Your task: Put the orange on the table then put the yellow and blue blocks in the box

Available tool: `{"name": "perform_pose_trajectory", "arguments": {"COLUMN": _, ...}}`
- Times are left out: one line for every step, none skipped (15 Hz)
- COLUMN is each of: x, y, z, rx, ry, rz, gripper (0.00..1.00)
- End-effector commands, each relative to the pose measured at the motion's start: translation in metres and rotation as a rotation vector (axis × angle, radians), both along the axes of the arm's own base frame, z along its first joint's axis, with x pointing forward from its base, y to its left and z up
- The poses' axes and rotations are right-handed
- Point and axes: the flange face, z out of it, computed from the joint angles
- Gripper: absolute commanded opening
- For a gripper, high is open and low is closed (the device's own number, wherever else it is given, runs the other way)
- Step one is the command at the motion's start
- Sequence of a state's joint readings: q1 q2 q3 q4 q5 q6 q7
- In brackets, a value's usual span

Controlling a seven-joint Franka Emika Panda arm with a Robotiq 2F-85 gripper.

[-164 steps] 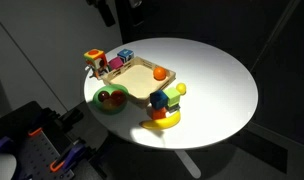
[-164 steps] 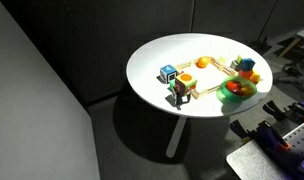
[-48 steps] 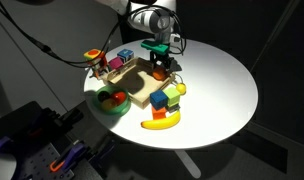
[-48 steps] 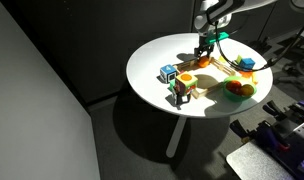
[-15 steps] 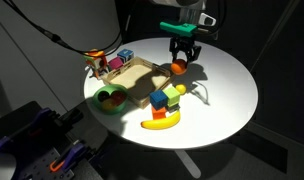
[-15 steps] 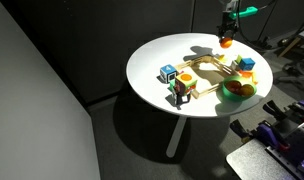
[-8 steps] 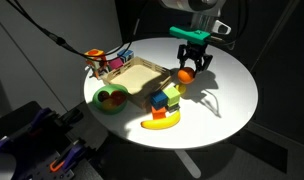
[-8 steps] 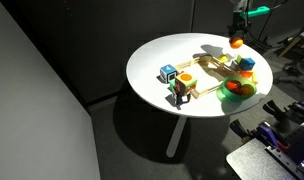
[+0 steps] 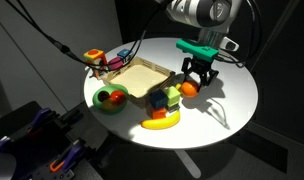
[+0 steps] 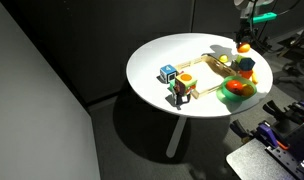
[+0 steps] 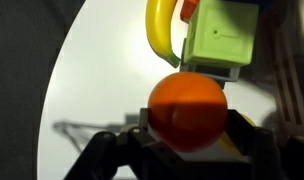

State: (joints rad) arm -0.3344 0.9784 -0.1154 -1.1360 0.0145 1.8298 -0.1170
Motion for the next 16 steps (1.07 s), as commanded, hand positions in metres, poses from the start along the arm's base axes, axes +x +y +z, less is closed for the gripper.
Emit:
{"name": "perform_pose_trajectory", "arguments": {"x": -0.005, "y": -0.012, "z": -0.01, "rx": 0.015, "ry": 0.023, "rz": 0.013, "gripper": 0.52}}
{"name": "perform_pose_trajectory", "arguments": {"x": -0.006, "y": -0.013, "z": -0.014, "rx": 0.017, "ry": 0.028, "rz": 0.015, "gripper": 0.52}}
{"name": "perform_pose_trajectory", "arguments": {"x": -0.007, "y": -0.015, "z": -0.017, "rx": 0.017, "ry": 0.031, "rz": 0.018, "gripper": 0.52}}
{"name": "perform_pose_trajectory", "arguments": {"x": -0.008, "y": -0.015, "z": -0.021, "rx": 0.02, "ry": 0.031, "rz": 0.024, "gripper": 0.52}}
{"name": "perform_pose_trajectory", "arguments": {"x": -0.009, "y": -0.016, "z": -0.024, "rx": 0.02, "ry": 0.034, "rz": 0.03, "gripper": 0.52}}
{"name": "perform_pose_trajectory", "arguments": {"x": -0.009, "y": -0.015, "z": -0.027, "rx": 0.021, "ry": 0.037, "rz": 0.041, "gripper": 0.52}}
{"name": "perform_pose_trajectory", "arguments": {"x": -0.01, "y": -0.015, "z": -0.029, "rx": 0.024, "ry": 0.041, "rz": 0.048, "gripper": 0.52}}
{"name": "perform_pose_trajectory", "arguments": {"x": -0.01, "y": -0.015, "z": -0.032, "rx": 0.027, "ry": 0.044, "rz": 0.056, "gripper": 0.52}}
{"name": "perform_pose_trajectory", "arguments": {"x": -0.01, "y": -0.014, "z": -0.035, "rx": 0.029, "ry": 0.047, "rz": 0.064, "gripper": 0.52}}
{"name": "perform_pose_trajectory", "arguments": {"x": -0.01, "y": -0.014, "z": -0.036, "rx": 0.029, "ry": 0.047, "rz": 0.068, "gripper": 0.52}}
{"name": "perform_pose_trajectory", "arguments": {"x": -0.01, "y": -0.013, "z": -0.038, "rx": 0.03, "ry": 0.048, "rz": 0.074, "gripper": 0.52}}
{"name": "perform_pose_trajectory", "arguments": {"x": -0.01, "y": -0.013, "z": -0.039, "rx": 0.03, "ry": 0.048, "rz": 0.078, "gripper": 0.52}}
{"name": "perform_pose_trajectory", "arguments": {"x": -0.009, "y": -0.013, "z": -0.039, "rx": 0.029, "ry": 0.047, "rz": 0.081, "gripper": 0.52}}
{"name": "perform_pose_trajectory", "arguments": {"x": -0.009, "y": -0.013, "z": -0.04, "rx": 0.026, "ry": 0.046, "rz": 0.081, "gripper": 0.84}}
{"name": "perform_pose_trajectory", "arguments": {"x": -0.009, "y": -0.013, "z": -0.04, "rx": 0.025, "ry": 0.045, "rz": 0.082, "gripper": 0.95}}
{"name": "perform_pose_trajectory", "arguments": {"x": -0.009, "y": -0.013, "z": -0.041, "rx": 0.024, "ry": 0.045, "rz": 0.082, "gripper": 1.0}}
